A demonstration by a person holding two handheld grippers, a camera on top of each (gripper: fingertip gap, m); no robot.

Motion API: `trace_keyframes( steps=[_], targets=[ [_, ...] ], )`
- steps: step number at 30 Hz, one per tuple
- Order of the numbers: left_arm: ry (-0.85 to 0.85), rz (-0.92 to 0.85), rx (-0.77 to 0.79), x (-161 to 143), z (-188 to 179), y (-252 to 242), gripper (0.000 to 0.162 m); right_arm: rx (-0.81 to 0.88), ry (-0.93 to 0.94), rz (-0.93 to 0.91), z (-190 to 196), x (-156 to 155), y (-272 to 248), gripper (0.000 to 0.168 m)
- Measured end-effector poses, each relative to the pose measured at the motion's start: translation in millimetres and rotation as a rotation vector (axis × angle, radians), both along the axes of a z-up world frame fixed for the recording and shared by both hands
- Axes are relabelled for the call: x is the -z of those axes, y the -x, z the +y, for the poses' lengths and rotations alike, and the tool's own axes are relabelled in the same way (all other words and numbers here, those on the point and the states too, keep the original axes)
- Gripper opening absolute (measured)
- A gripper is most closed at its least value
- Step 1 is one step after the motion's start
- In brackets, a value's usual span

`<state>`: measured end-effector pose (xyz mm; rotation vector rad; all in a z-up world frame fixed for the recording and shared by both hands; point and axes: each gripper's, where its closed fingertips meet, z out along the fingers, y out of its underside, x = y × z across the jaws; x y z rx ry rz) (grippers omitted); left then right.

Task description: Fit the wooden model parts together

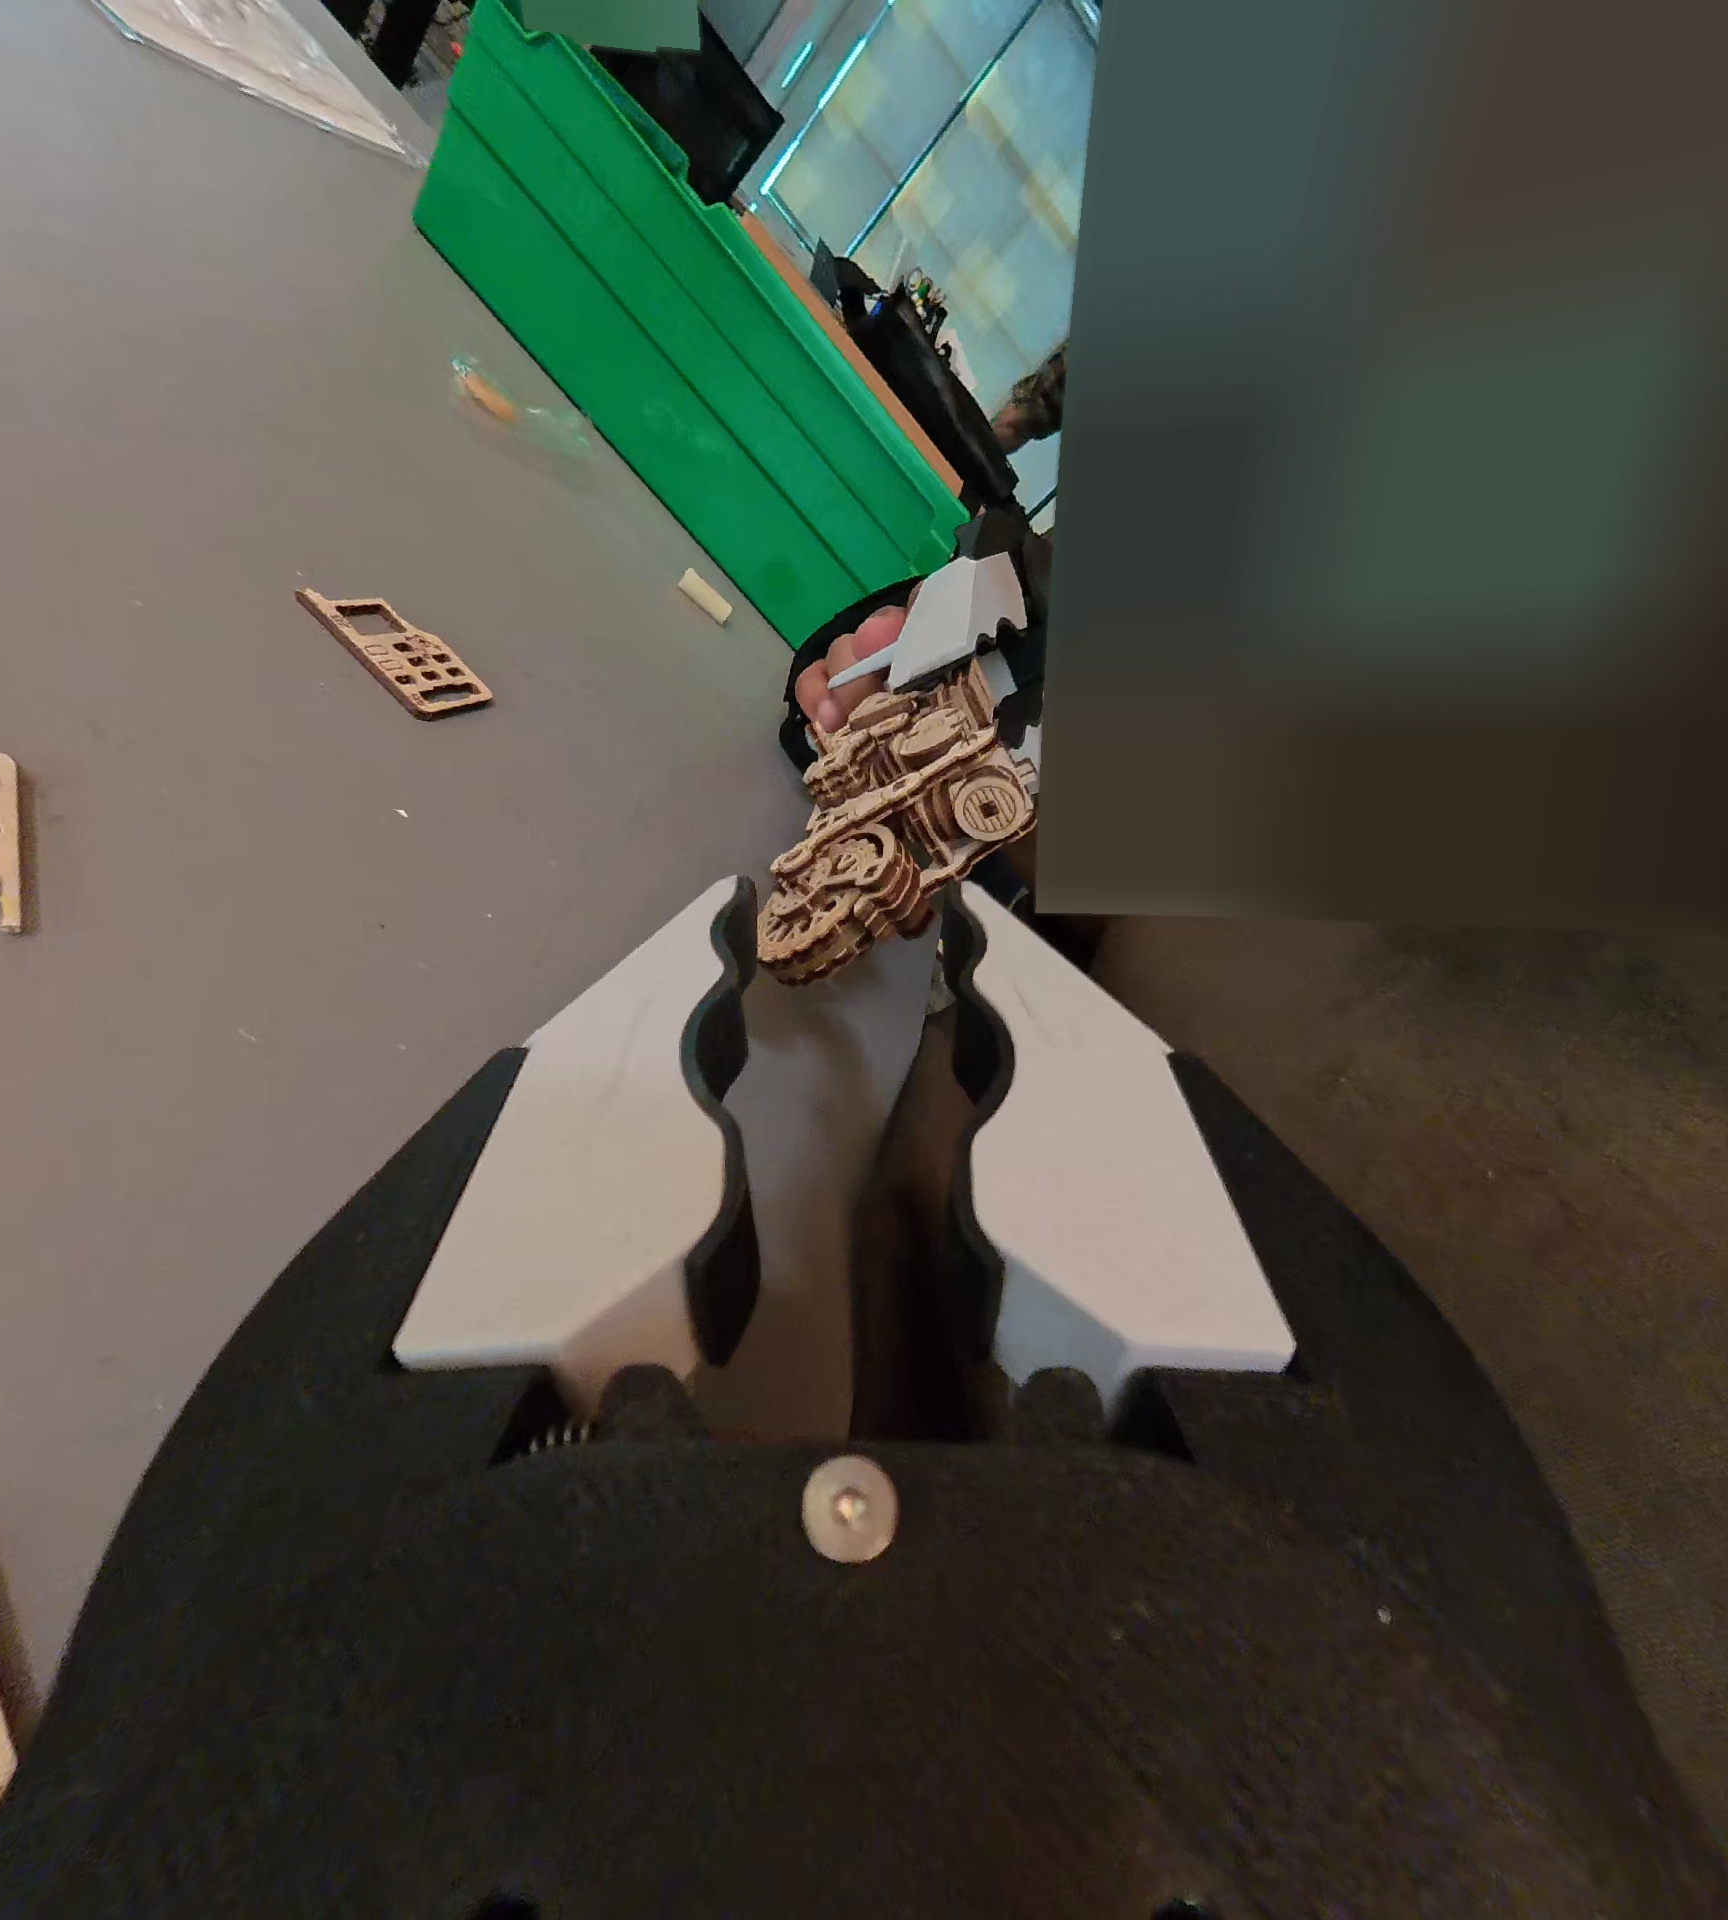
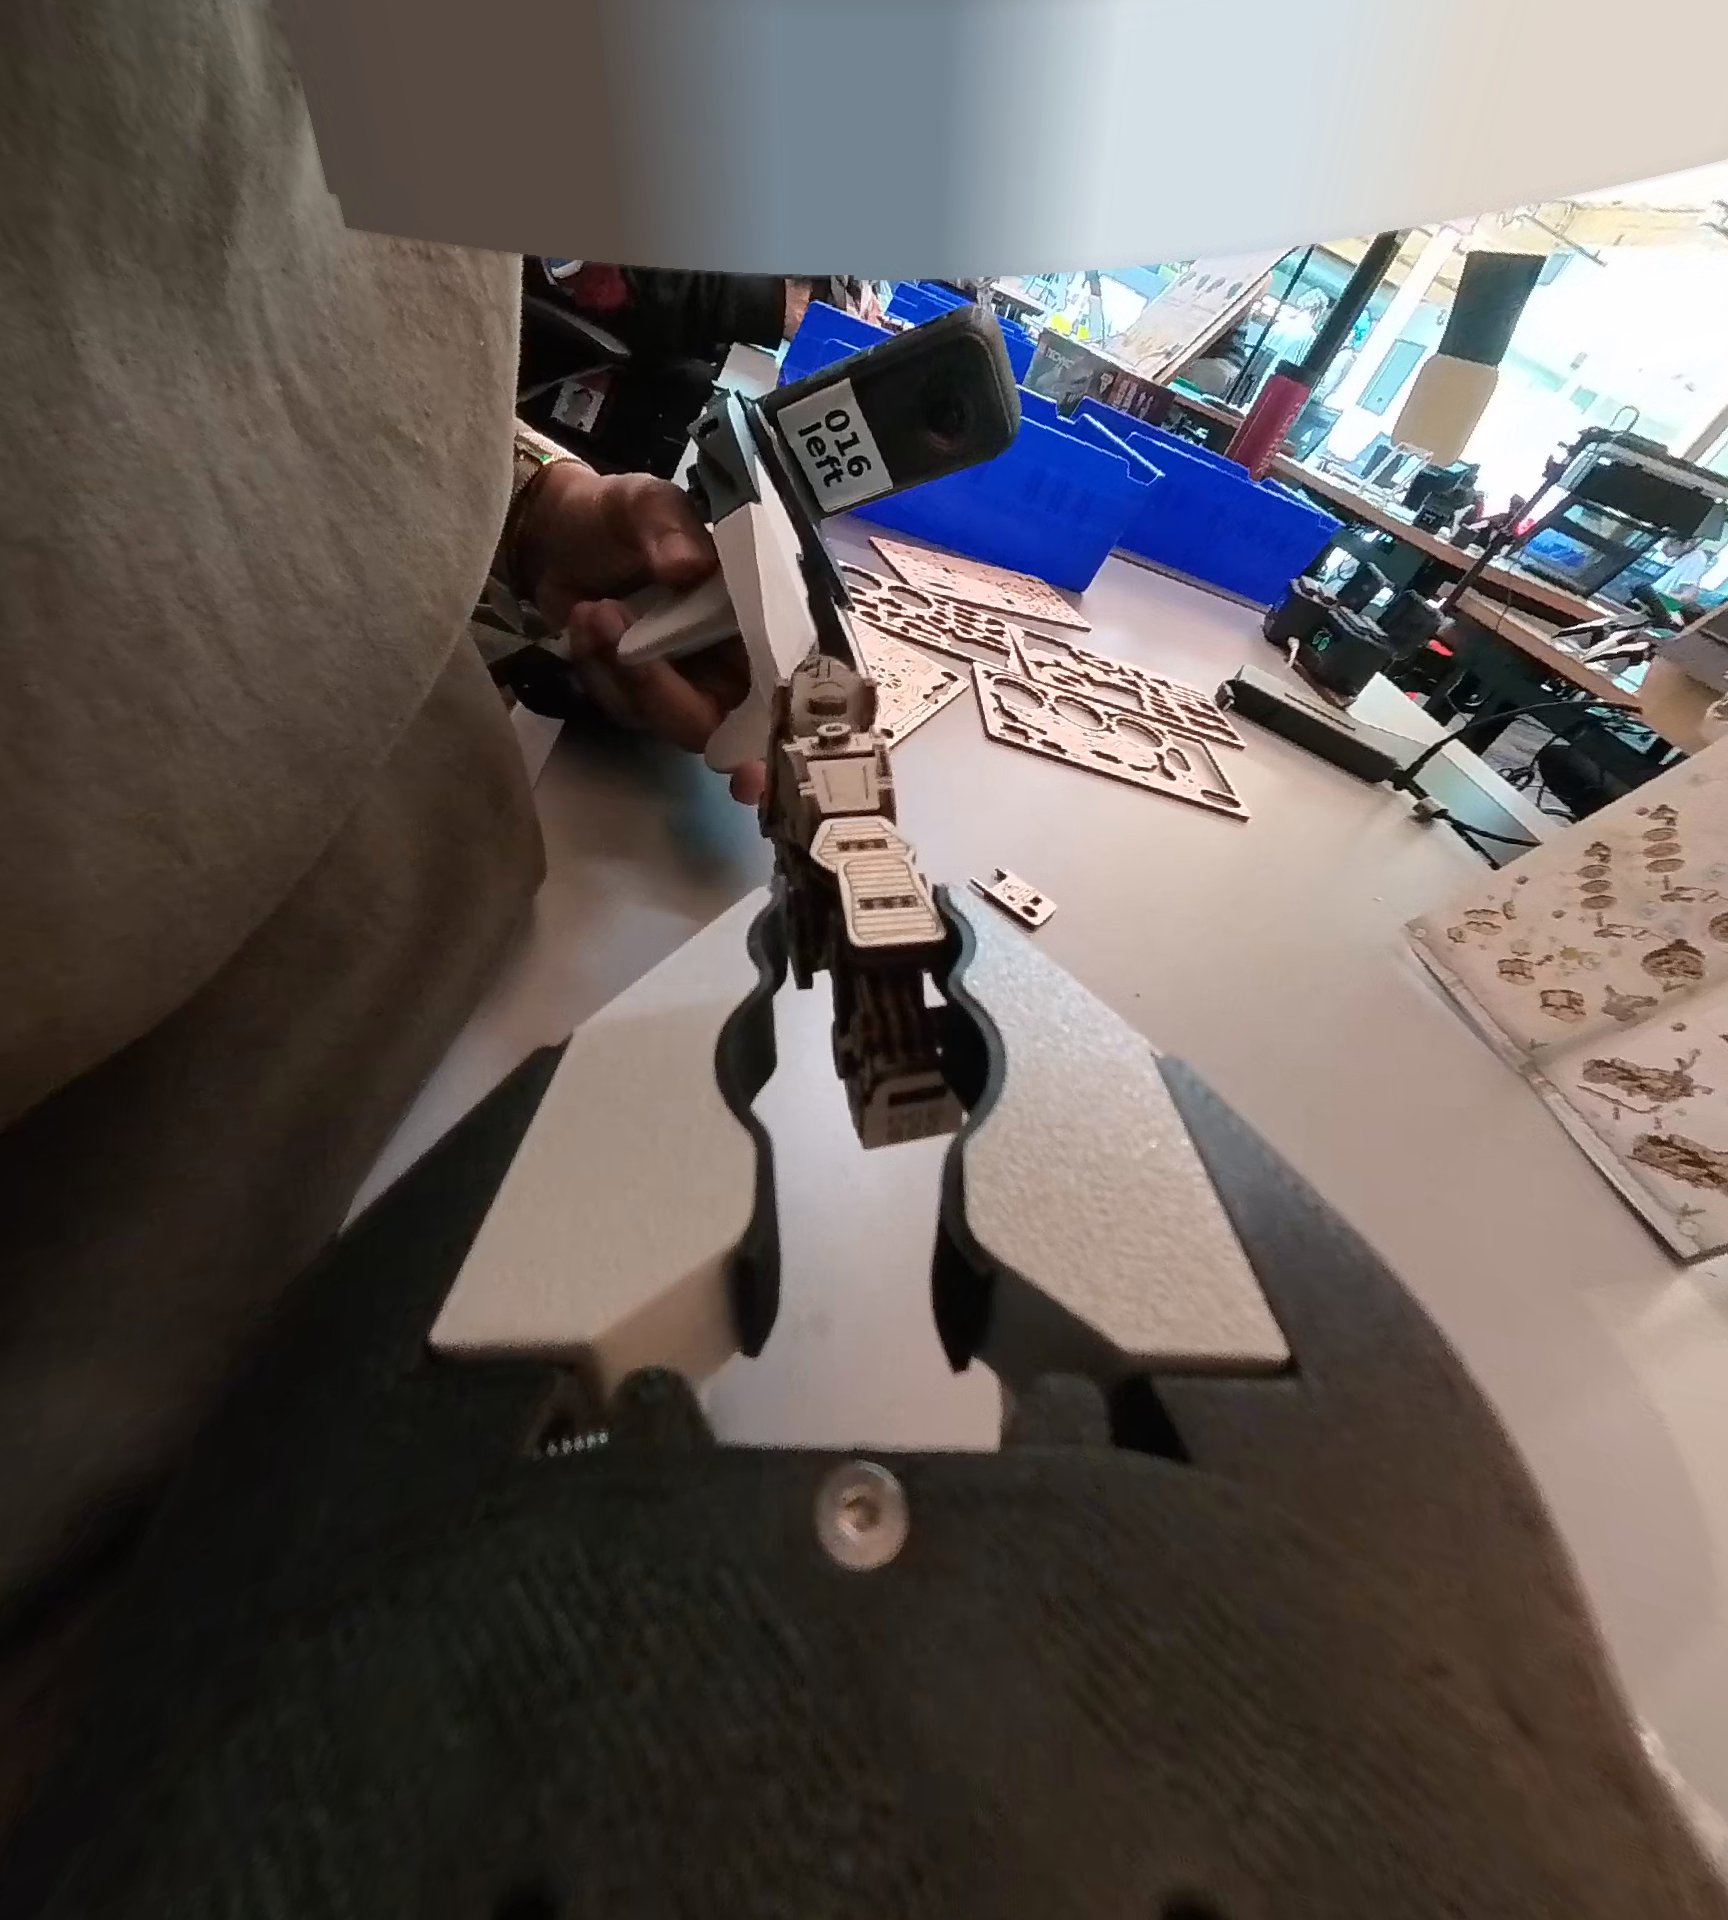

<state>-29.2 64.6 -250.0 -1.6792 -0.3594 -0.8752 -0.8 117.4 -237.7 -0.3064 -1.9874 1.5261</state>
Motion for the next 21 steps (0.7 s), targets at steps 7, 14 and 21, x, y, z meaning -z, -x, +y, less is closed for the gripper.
trace_keyframes(
  steps=[7, 14, 21],
  targets=[
    [0.000, 0.001, -0.011, 0.1, 0.3, 1.5, 0.034, -0.005, -0.016, 0.009, -1.6, 1.5, -1.6, 0.025],
    [-0.014, -0.010, 0.010, -2.1, -0.9, -0.7, 0.038, -0.003, 0.003, 0.014, -0.1, -1.2, -1.9, 0.024],
    [-0.023, -0.012, 0.015, -3.2, -1.3, -1.3, 0.039, 0.024, 0.058, -0.002, 6.1, -7.1, 2.6, 0.025]
  ],
)
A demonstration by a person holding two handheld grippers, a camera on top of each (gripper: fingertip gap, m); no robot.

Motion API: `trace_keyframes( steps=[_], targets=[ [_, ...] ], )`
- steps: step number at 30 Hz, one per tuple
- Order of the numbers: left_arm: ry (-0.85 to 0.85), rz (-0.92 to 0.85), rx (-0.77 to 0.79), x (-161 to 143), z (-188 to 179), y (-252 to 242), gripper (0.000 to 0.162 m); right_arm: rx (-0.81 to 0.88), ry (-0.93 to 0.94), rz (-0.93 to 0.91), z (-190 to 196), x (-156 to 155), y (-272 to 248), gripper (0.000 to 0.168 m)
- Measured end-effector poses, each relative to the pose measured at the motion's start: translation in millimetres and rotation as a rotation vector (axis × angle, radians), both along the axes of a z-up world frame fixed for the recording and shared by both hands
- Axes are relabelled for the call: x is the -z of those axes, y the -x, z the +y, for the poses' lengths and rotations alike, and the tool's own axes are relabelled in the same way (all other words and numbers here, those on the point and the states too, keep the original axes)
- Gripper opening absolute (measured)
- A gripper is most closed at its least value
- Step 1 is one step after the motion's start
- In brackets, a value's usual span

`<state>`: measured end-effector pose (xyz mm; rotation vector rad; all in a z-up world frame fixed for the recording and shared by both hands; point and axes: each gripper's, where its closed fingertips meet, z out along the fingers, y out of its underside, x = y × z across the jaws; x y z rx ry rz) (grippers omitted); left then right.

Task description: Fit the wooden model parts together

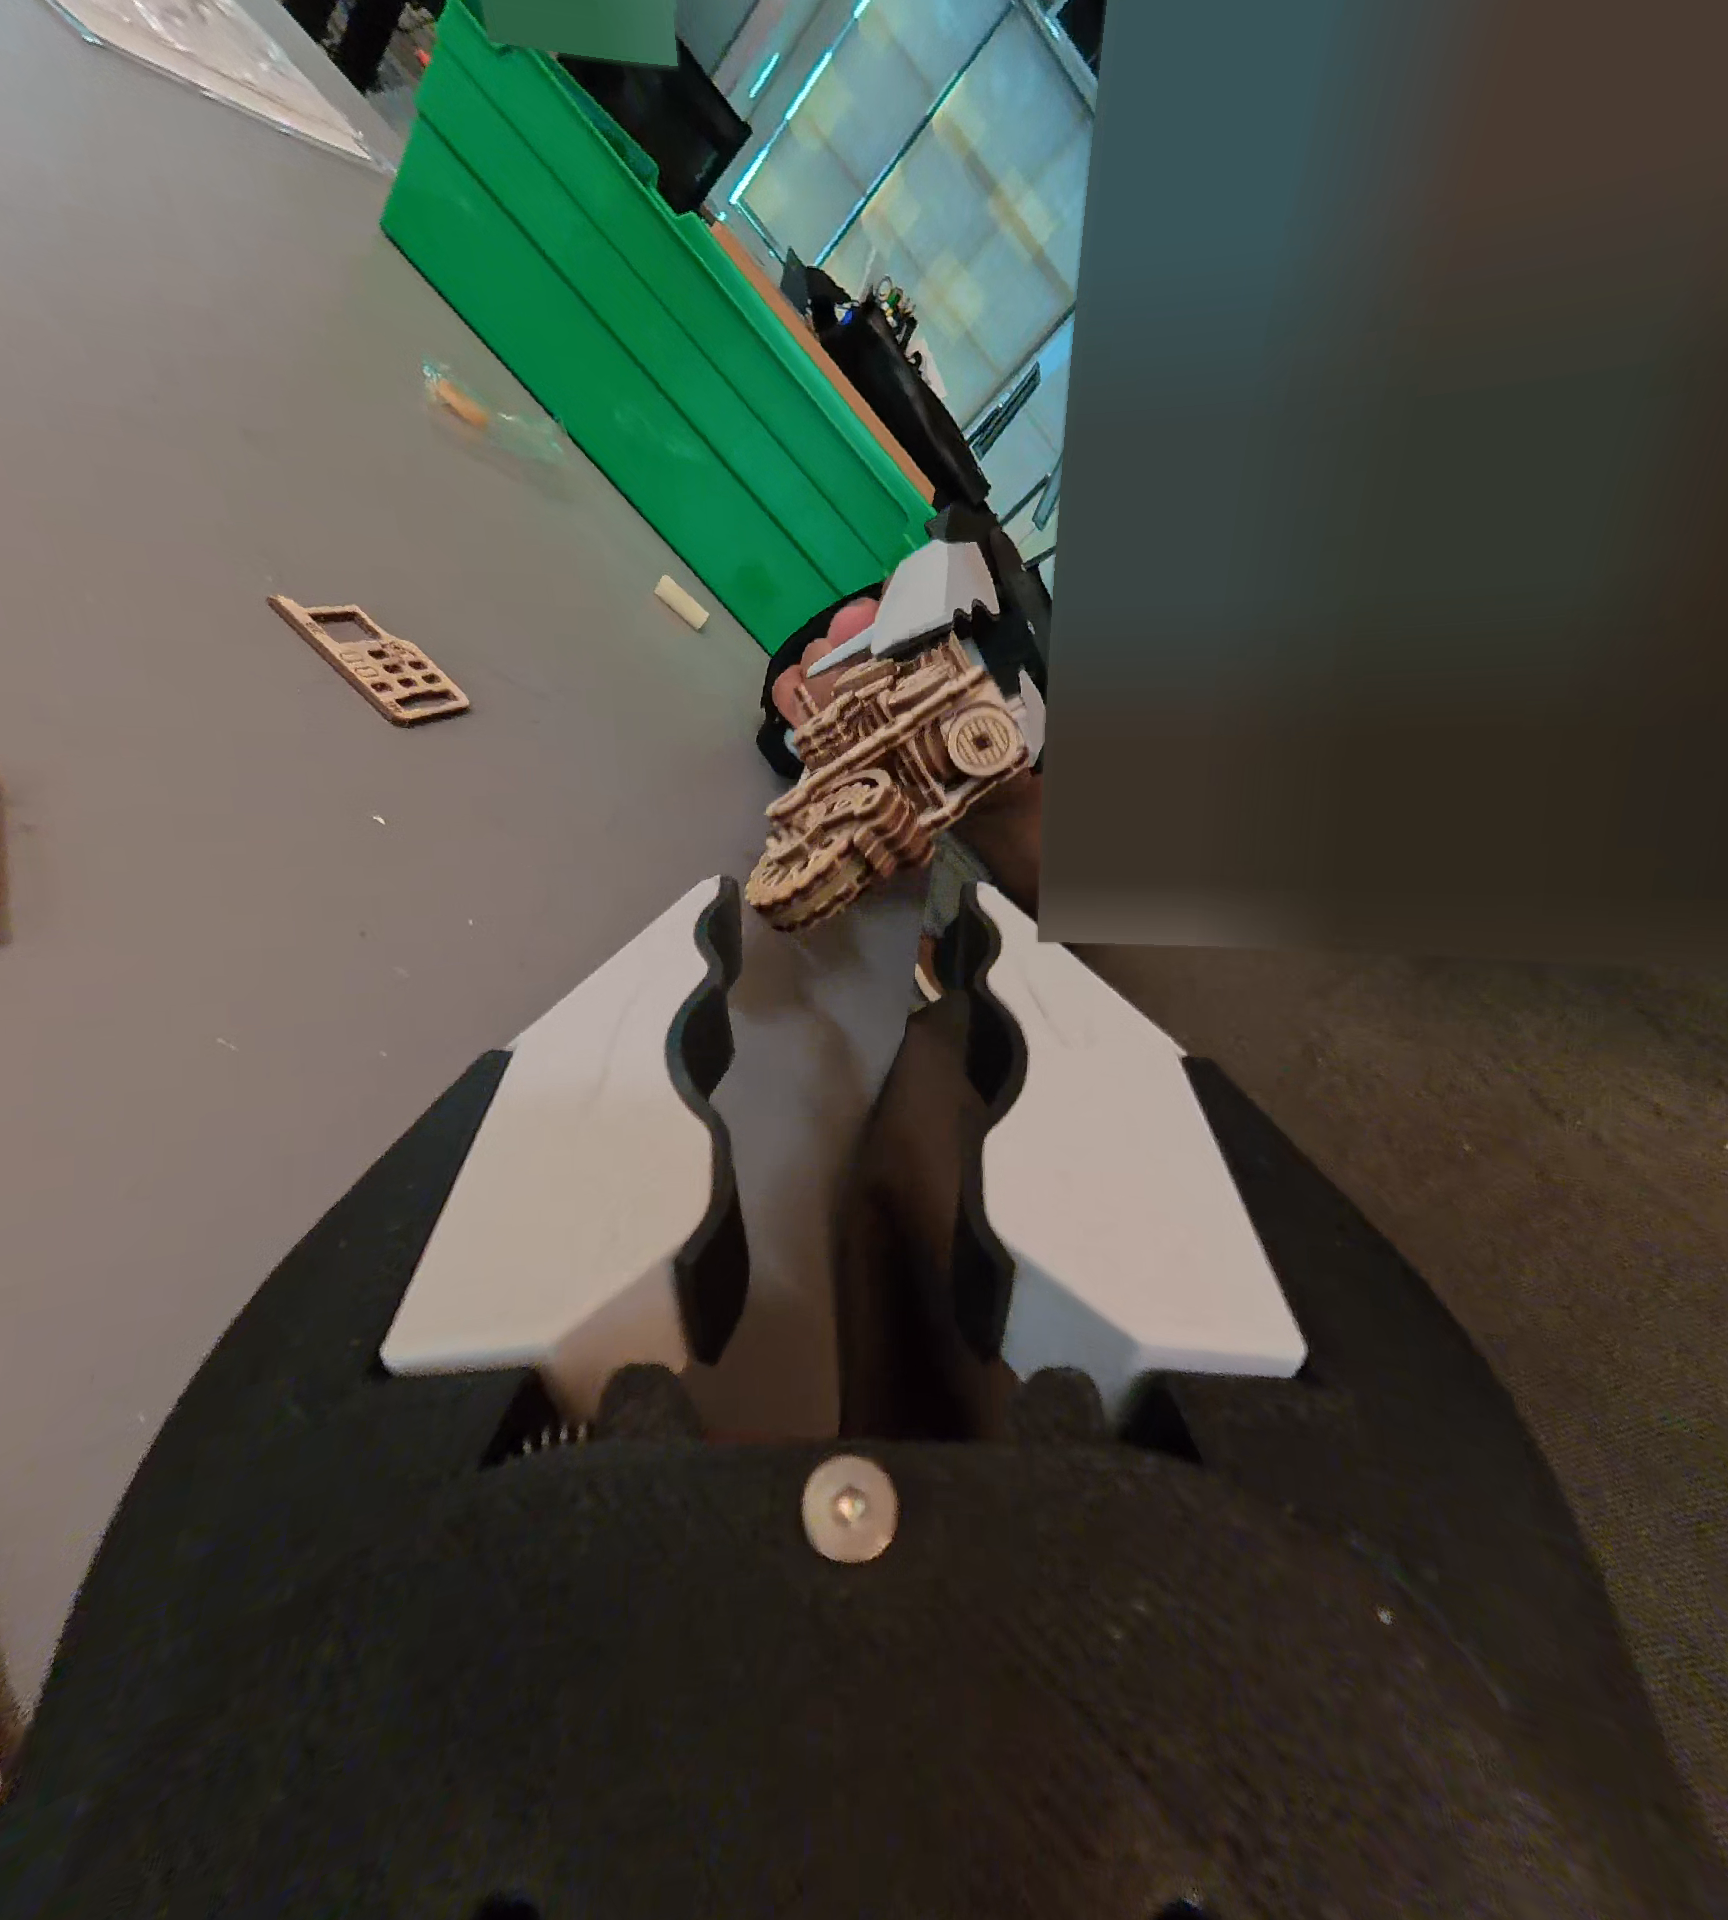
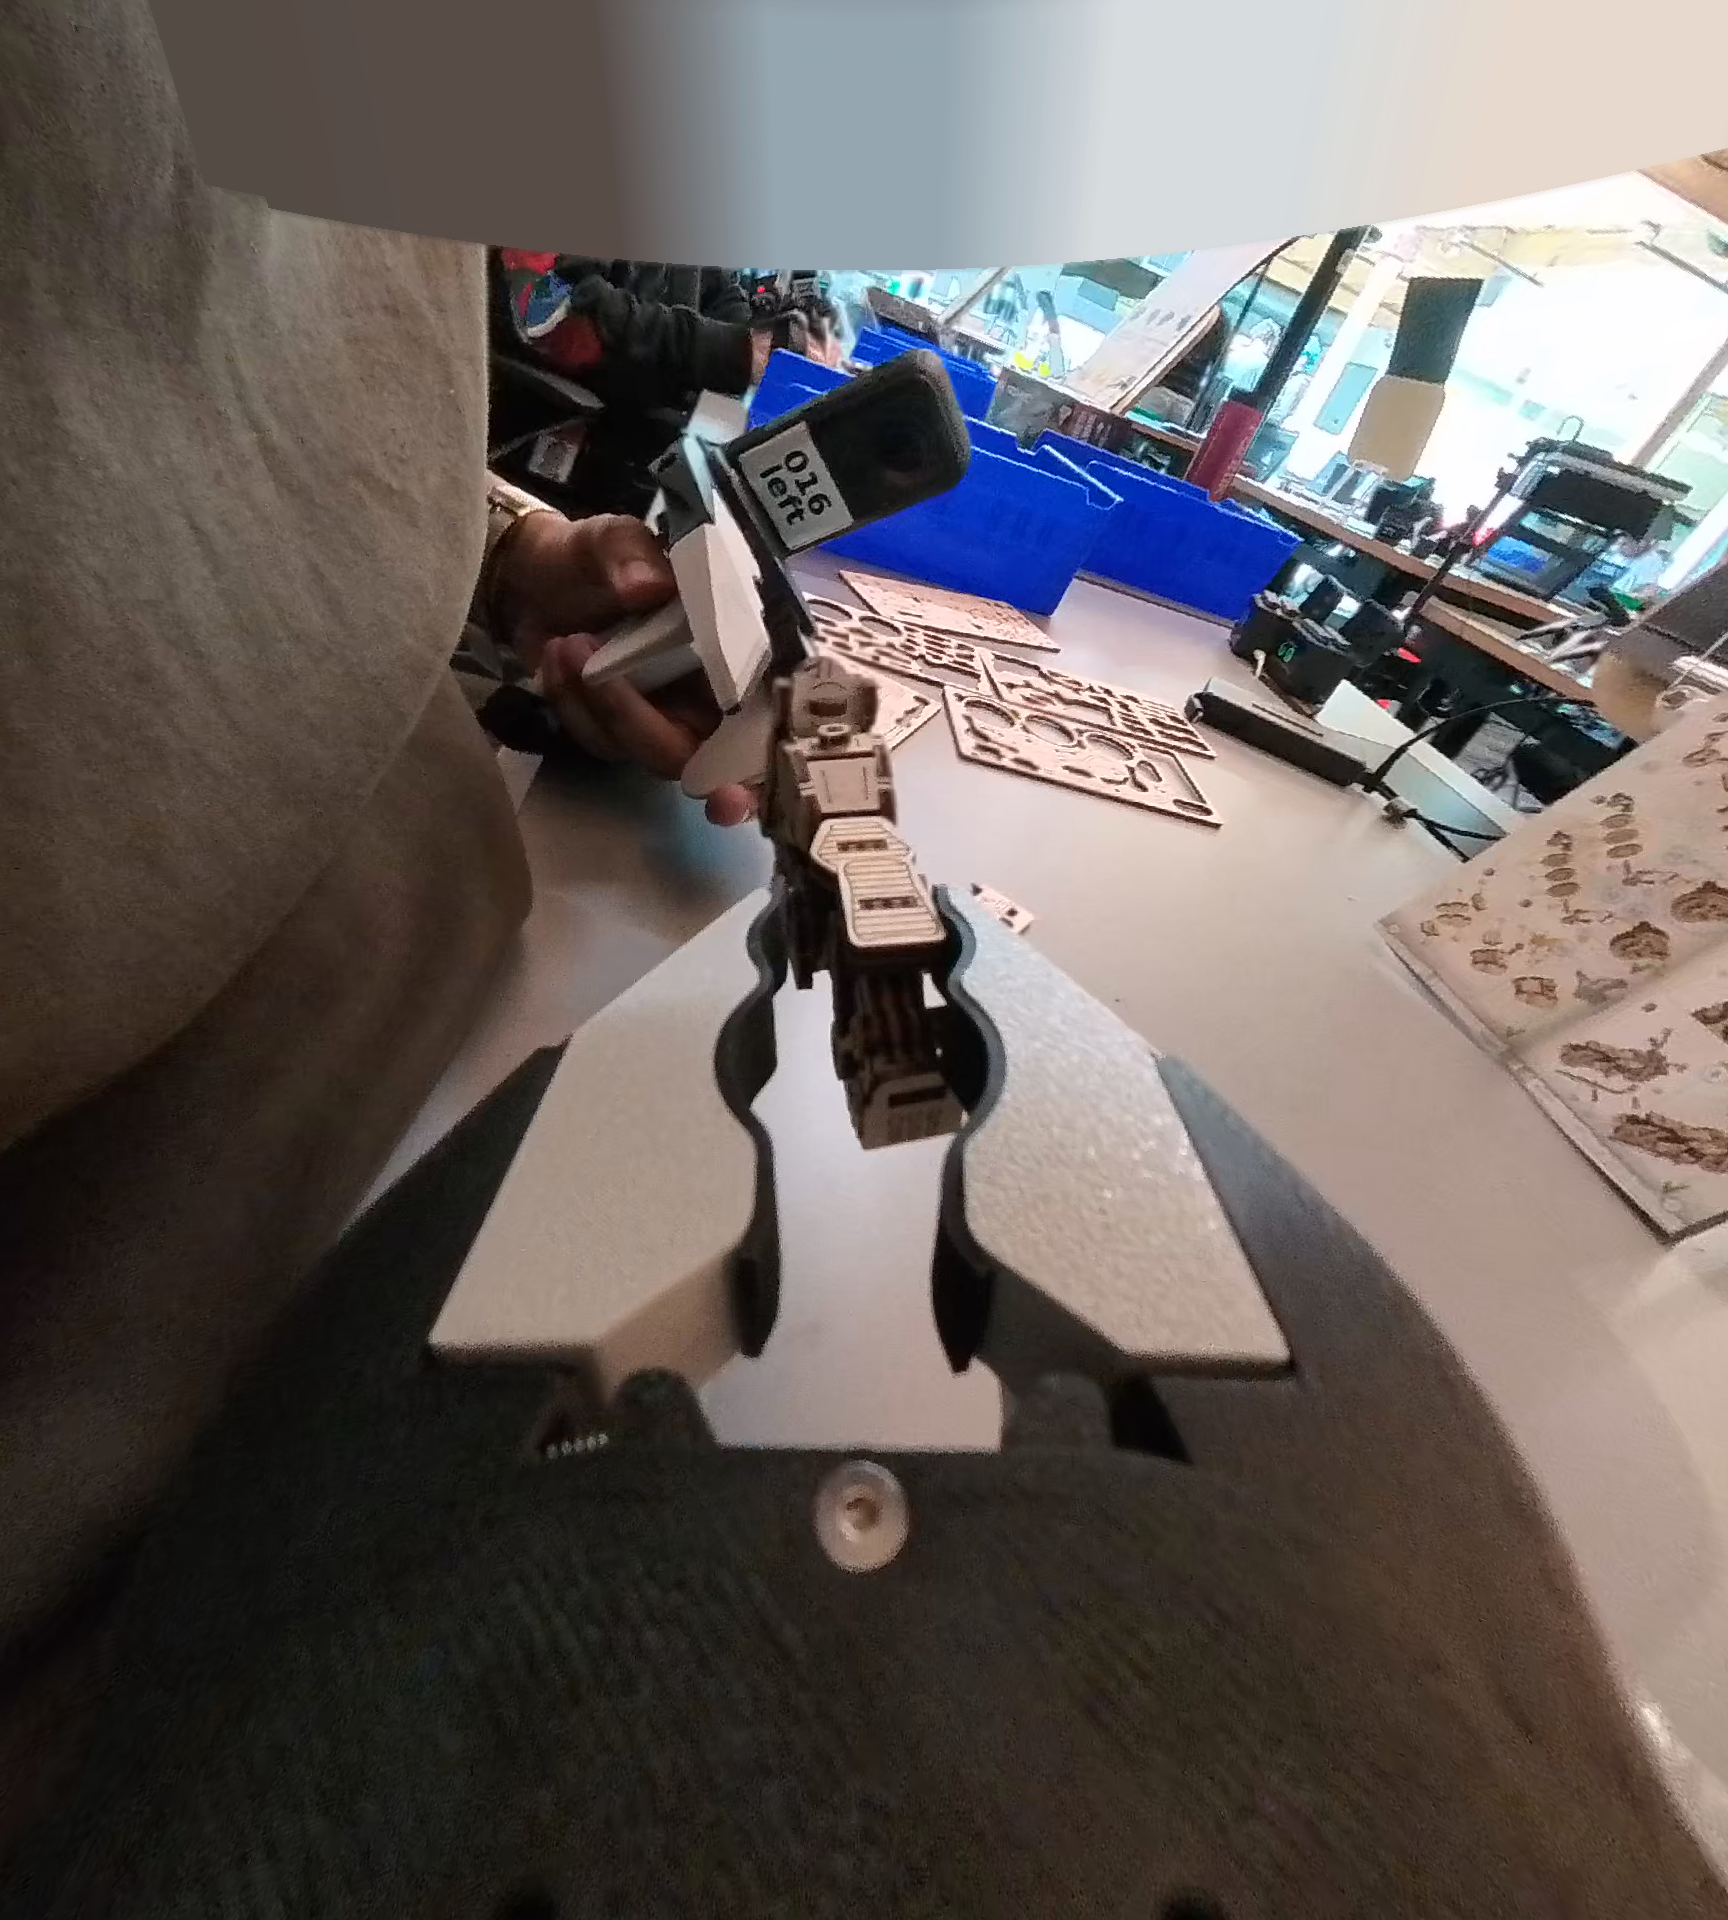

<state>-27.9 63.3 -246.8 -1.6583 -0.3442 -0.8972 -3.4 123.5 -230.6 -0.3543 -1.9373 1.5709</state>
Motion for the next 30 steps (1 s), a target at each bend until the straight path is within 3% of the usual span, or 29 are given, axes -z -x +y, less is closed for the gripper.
trace_keyframes(
  steps=[3, 6, 11, 16, 30],
  targets=[
    [-0.004, 0.003, -0.028, -0.5, 1.1, 3.7, 0.040, 0.050, 0.044, -0.042, 7.2, -2.7, 9.1, 0.025],
    [0.005, 0.001, -0.064, 0.5, 3.0, 8.8, 0.042, 0.143, 0.148, -0.237, 16.0, 0.8, 25.2, 0.025],
    [0.011, 0.009, -0.119, 1.3, 3.5, 15.0, 0.043, 0.162, 0.497, -0.693, 17.9, 8.1, 30.7, 0.024],
    [0.033, 0.025, -0.124, 4.2, 5.3, 8.8, 0.043, 0.129, 0.805, -0.928, 22.4, 14.2, 30.2, 0.024],
    [0.051, -0.015, -0.157, 6.4, 7.3, 11.4, 0.023, 0.086, 0.720, -0.984, 4.8, 20.5, 13.9, 0.025]
  ],
)
